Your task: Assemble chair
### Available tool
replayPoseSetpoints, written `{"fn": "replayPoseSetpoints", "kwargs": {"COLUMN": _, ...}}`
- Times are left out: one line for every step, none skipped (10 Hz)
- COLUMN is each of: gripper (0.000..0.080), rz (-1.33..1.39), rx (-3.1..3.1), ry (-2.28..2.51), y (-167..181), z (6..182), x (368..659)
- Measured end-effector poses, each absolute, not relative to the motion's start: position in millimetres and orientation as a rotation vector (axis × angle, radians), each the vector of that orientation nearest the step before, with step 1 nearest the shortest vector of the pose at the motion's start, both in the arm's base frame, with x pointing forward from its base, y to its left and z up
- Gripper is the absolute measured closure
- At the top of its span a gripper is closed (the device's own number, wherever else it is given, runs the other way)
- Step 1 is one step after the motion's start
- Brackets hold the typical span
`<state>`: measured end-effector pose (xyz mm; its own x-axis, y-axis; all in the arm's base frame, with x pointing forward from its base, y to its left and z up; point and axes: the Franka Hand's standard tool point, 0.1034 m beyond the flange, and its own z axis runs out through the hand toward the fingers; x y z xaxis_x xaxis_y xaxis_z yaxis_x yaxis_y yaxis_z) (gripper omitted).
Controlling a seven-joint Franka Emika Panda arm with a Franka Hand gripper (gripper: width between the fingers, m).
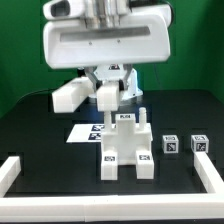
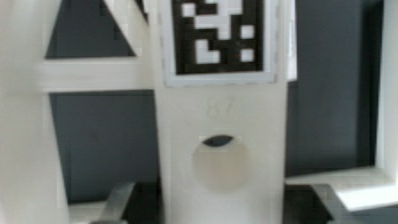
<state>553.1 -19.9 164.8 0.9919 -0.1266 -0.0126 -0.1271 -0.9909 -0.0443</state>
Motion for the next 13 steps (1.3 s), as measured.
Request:
{"fn": "replayPoseSetpoints", "kwargs": {"gripper": 0.0515, "rz": 0.013, "rx": -3.09, "ry": 0.197, "y": -20.0, "z": 165.3, "x": 553.7}}
{"fn": "replayPoseSetpoints", "kwargs": {"gripper": 0.0515, "rz": 0.015, "rx": -3.091, "ry": 0.196, "y": -19.6, "z": 164.4, "x": 553.2}}
{"fn": "replayPoseSetpoints", "kwargs": {"gripper": 0.0515, "rz": 0.018, "rx": -3.091, "ry": 0.201, "y": -17.0, "z": 164.5, "x": 552.1}}
{"fn": "replayPoseSetpoints", "kwargs": {"gripper": 0.0515, "rz": 0.028, "rx": -3.087, "ry": 0.188, "y": -3.6, "z": 166.2, "x": 545.5}}
{"fn": "replayPoseSetpoints", "kwargs": {"gripper": 0.0515, "rz": 0.037, "rx": -3.08, "ry": 0.19, "y": 9.0, "z": 168.0, "x": 532.6}}
{"fn": "replayPoseSetpoints", "kwargs": {"gripper": 0.0515, "rz": 0.053, "rx": -3.072, "ry": 0.216, "y": 24.6, "z": 167.4, "x": 512.6}}
{"fn": "replayPoseSetpoints", "kwargs": {"gripper": 0.0515, "rz": 0.009, "rx": -3.093, "ry": 0.155, "y": 32.4, "z": 163.8, "x": 505.6}}
{"fn": "replayPoseSetpoints", "kwargs": {"gripper": 0.0515, "rz": -0.034, "rx": -3.106, "ry": 0.111, "y": 36.0, "z": 156.5, "x": 501.7}}
{"fn": "replayPoseSetpoints", "kwargs": {"gripper": 0.0515, "rz": -0.019, "rx": -3.103, "ry": 0.124, "y": 35.0, "z": 156.0, "x": 500.5}}
{"fn": "replayPoseSetpoints", "kwargs": {"gripper": 0.0515, "rz": -0.019, "rx": -3.103, "ry": 0.124, "y": 35.0, "z": 155.7, "x": 500.7}}
{"fn": "replayPoseSetpoints", "kwargs": {"gripper": 0.0515, "rz": -0.015, "rx": -3.104, "ry": 0.122, "y": 36.4, "z": 154.5, "x": 500.1}}
{"fn": "replayPoseSetpoints", "kwargs": {"gripper": 0.0515, "rz": -0.004, "rx": -3.117, "ry": 0.126, "y": 43.0, "z": 151.0, "x": 498.0}}
{"fn": "replayPoseSetpoints", "kwargs": {"gripper": 0.0515, "rz": 0.014, "rx": -3.121, "ry": 0.113, "y": 46.9, "z": 144.3, "x": 495.1}}
